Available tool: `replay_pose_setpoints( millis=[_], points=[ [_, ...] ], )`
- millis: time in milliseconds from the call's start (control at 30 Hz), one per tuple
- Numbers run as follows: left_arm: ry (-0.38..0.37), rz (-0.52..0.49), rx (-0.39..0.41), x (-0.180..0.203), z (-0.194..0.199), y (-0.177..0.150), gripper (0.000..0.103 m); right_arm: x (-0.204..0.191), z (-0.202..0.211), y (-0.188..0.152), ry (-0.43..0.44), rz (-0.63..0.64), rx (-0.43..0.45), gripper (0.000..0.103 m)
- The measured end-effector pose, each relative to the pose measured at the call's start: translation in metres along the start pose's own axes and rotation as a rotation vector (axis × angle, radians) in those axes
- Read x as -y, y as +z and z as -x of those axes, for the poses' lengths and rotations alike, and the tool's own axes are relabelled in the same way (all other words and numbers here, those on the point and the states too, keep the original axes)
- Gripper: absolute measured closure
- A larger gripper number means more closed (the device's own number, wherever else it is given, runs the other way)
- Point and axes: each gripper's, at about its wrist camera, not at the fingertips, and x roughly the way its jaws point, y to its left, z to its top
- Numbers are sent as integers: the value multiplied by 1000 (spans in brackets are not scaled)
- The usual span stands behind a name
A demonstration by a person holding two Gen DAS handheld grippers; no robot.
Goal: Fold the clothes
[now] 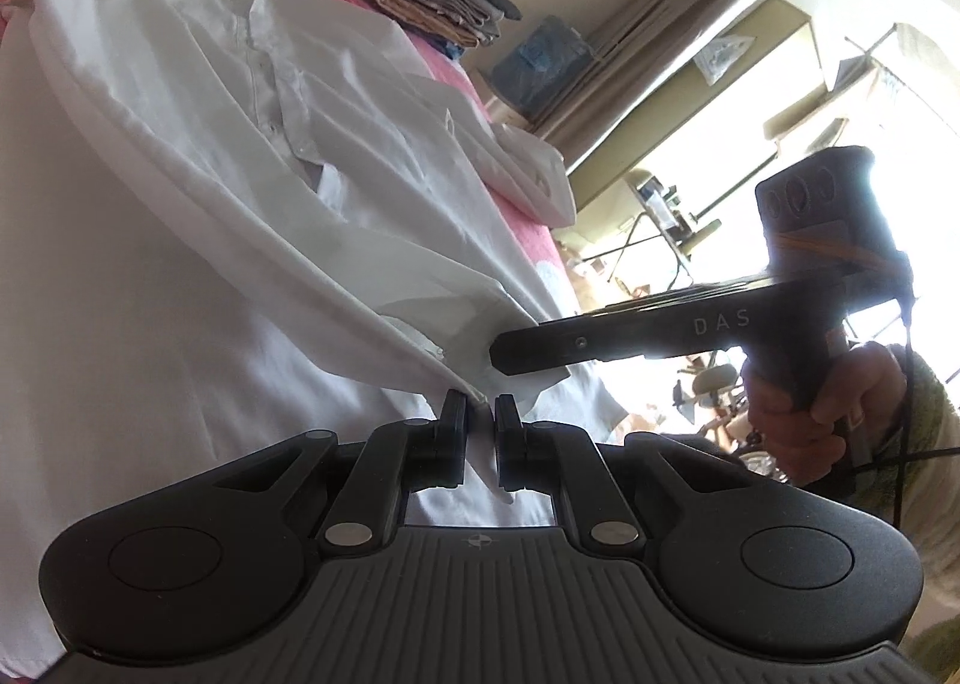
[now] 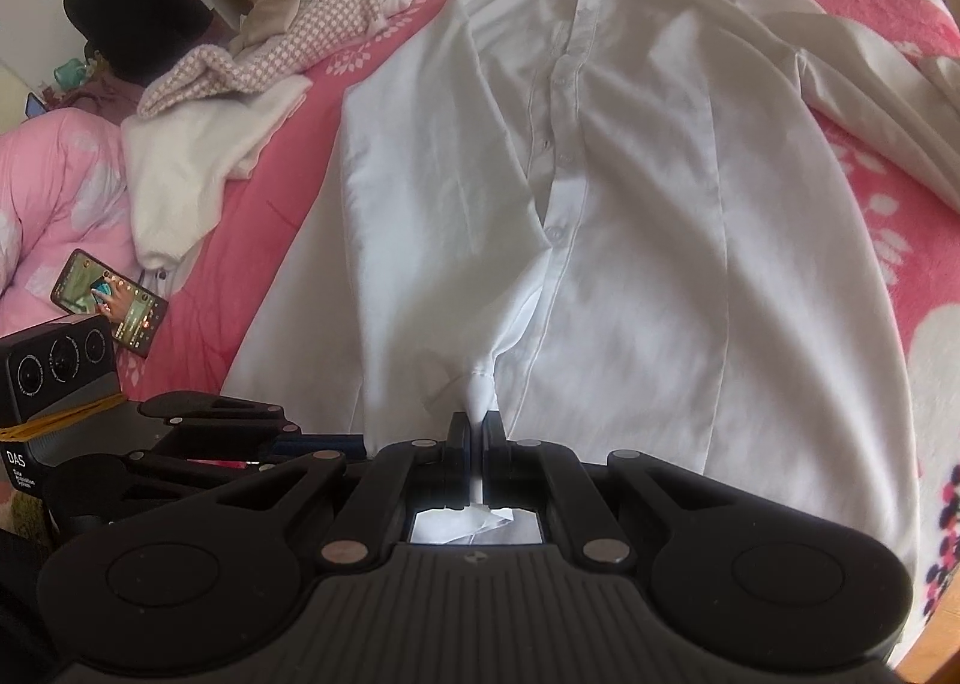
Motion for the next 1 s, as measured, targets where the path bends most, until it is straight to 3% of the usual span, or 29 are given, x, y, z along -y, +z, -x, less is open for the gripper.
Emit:
replay_pose_setpoints(
  millis=[167, 233, 267, 333, 400, 500, 600, 667, 800, 900, 1000],
  points=[
    [12, -9, -46, -3, -12, -6, 95, 4, -10, -5, -20, 0, -30, 100],
    [47, 23, -108, -11, -24, -11, 86, 8, -18, -9, -42, 1, -56, 98],
    [69, 51, -137, -14, -27, -13, 77, 10, -24, -11, -60, 1, -75, 95],
    [64, 89, -147, -19, -23, -12, 74, 18, -33, -15, -117, -6, -113, 84],
    [72, 68, -108, -18, -5, -5, 63, 22, -28, -15, -138, -16, -102, 83],
    [103, 45, -27, -22, 27, 11, 57, 19, -5, -3, -151, 11, -24, 76],
    [205, 27, 84, -37, 57, 34, 56, 10, 8, 22, -152, 67, 44, 74],
    [322, 49, 153, -55, 69, 51, 56, 0, 9, 43, -147, 108, 79, 74],
    [505, 145, 274, -101, 79, 85, 56, -32, -9, 89, -94, 200, 118, 74],
    [561, 194, 341, -134, 80, 112, 56, -66, -35, 110, -55, 283, 109, 74],
    [585, 192, 358, -157, 70, 135, 56, -89, -67, 123, -54, 341, 76, 74]
  ],
)
